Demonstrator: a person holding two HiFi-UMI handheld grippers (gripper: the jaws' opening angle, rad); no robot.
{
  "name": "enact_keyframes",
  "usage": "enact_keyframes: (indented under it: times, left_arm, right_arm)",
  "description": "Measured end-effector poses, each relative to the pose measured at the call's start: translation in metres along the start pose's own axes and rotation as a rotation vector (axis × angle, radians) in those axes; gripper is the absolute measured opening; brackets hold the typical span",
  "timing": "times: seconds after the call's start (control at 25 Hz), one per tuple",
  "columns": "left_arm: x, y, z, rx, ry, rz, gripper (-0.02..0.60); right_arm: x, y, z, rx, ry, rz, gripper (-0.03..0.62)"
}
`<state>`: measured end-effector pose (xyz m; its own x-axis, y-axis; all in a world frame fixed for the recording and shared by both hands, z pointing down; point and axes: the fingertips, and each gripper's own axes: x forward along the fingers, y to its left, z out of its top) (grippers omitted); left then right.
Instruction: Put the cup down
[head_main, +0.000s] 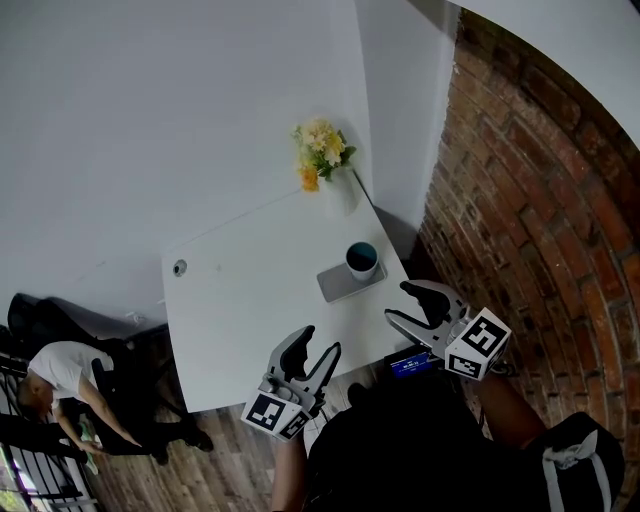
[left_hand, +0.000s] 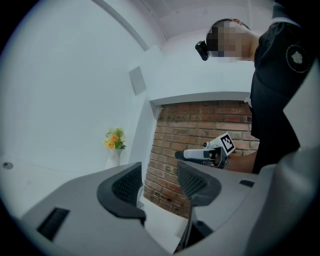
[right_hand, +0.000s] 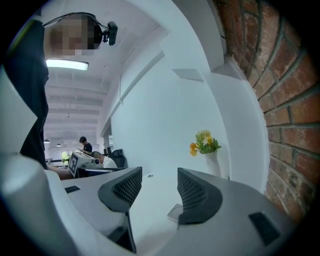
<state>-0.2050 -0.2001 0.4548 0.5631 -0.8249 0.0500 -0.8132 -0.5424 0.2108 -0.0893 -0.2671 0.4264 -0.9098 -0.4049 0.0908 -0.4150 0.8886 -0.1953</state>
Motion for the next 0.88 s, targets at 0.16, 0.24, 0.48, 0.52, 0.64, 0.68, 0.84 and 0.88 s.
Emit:
enact_keyframes:
  times: [0.16, 0.24, 0.48, 0.52, 0.64, 0.68, 0.84, 0.88]
  left_arm:
    - [0.0, -0.001, 0.002, -0.002, -0.003, -0.001, 0.23]
    - [0.0, -0.002, 0.002, -0.003, -0.004, -0.003, 0.23]
    - [0.002, -0.004, -0.001, -0.007, -0.002, -0.011, 0.23]
    - [0.002, -0.004, -0.001, -0.008, -0.002, -0.012, 0.23]
    - [0.002, -0.005, -0.002, -0.008, 0.0, -0.014, 0.23]
    - [0.001, -0.005, -0.003, -0.008, 0.001, -0.014, 0.23]
    - [0.001, -0.006, -0.002, -0.012, 0.001, -0.014, 0.229]
    - [0.001, -0.006, -0.002, -0.012, 0.001, -0.014, 0.23]
  right_arm:
    - [0.001, 0.0, 0.0, -0.007, 0.004, -0.001, 0.233]
    - [0.001, 0.001, -0.001, -0.012, 0.01, -0.004, 0.233]
    - [0.0, -0.001, -0.006, -0.011, 0.016, -0.015, 0.23]
    - [0.0, -0.001, -0.007, -0.012, 0.021, -0.018, 0.23]
    - [0.0, -0.001, -0.01, -0.009, 0.029, -0.021, 0.229]
    - [0.0, -0.001, -0.011, -0.008, 0.03, -0.023, 0.229]
    - [-0.001, -0.002, -0.01, -0.006, 0.035, -0.039, 0.229]
    - [-0.002, -0.003, -0.011, -0.004, 0.036, -0.042, 0.229]
